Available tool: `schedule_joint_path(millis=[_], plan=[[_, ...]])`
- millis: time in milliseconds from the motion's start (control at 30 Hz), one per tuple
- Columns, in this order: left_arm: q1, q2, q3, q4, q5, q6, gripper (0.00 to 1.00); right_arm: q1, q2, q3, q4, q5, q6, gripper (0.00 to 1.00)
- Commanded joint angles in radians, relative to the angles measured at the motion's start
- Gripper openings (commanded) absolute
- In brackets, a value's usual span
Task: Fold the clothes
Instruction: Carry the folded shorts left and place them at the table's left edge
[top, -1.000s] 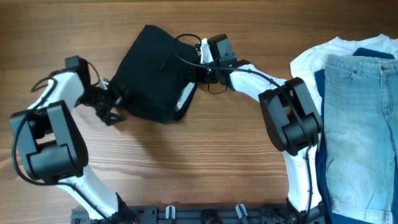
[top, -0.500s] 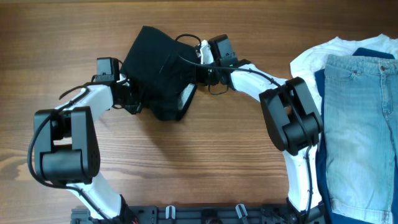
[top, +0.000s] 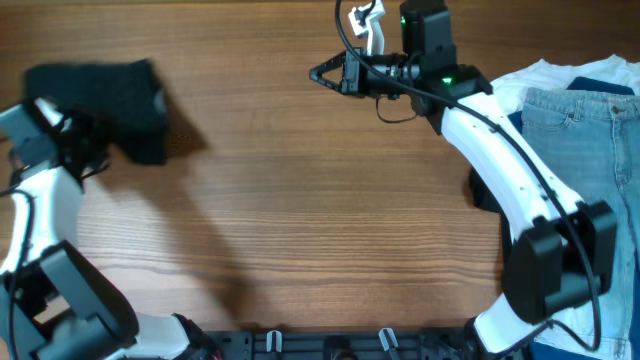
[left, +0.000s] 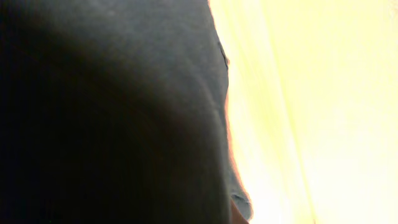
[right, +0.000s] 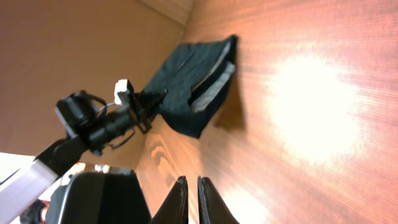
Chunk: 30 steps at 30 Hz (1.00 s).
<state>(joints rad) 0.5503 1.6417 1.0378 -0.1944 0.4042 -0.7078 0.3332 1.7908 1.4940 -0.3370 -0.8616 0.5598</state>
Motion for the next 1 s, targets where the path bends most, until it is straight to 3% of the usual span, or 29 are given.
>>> schedule_joint_path(millis=[0,133,200,267,333,400,433,600,667,733,767,867,967], plan=[[0.085,0.109,-0.002,0.046,-0.034,0.103,0.04,0.008,-0.013,-0.002,-0.097,0.002,-0.066,0.07],[0.116,0.209,-0.002,-0.014,-0.009,0.163,0.04,0.008,-0.013,-0.002,-0.187,0.104,-0.09,0.07],[0.116,0.211,-0.002,-0.124,-0.025,0.192,0.04,0.008,-0.013,-0.002,-0.187,0.123,-0.089,0.07],[0.121,0.212,-0.002,-0.21,-0.106,0.192,0.13,0.007,-0.013,-0.002,-0.188,0.134,-0.09,0.07],[0.129,0.212,-0.002,-0.303,-0.181,0.192,0.3,0.008,-0.013,-0.002,-0.188,0.137,-0.089,0.07],[0.14,0.211,-0.002,-0.373,-0.185,0.192,0.75,0.008,-0.013,-0.002,-0.187,0.141,-0.09,0.07],[0.15,0.206,0.0,-0.414,-0.16,0.196,0.79,0.008,-0.013,-0.002,-0.187,0.149,-0.09,0.08],[0.277,0.12,0.086,-0.626,-0.019,0.312,0.74,0.008,-0.013,-0.002,-0.176,0.156,-0.089,0.08],[0.325,0.065,0.122,-0.709,-0.013,0.32,0.57,0.007,-0.013,-0.002,-0.171,0.156,-0.089,0.08],[0.356,-0.012,0.134,-0.742,0.005,0.358,0.17,0.008,-0.013,-0.002,-0.168,0.156,-0.088,0.08],[0.358,-0.04,0.134,-0.737,-0.005,0.36,0.05,0.006,-0.013,-0.002,-0.163,0.156,-0.086,0.08],[0.355,-0.056,0.132,-0.657,-0.073,0.351,0.04,0.006,-0.013,-0.002,-0.157,0.159,-0.086,0.08],[0.35,-0.016,0.108,-0.56,-0.301,0.249,0.04,0.006,-0.013,-0.002,-0.149,0.159,-0.085,0.08]])
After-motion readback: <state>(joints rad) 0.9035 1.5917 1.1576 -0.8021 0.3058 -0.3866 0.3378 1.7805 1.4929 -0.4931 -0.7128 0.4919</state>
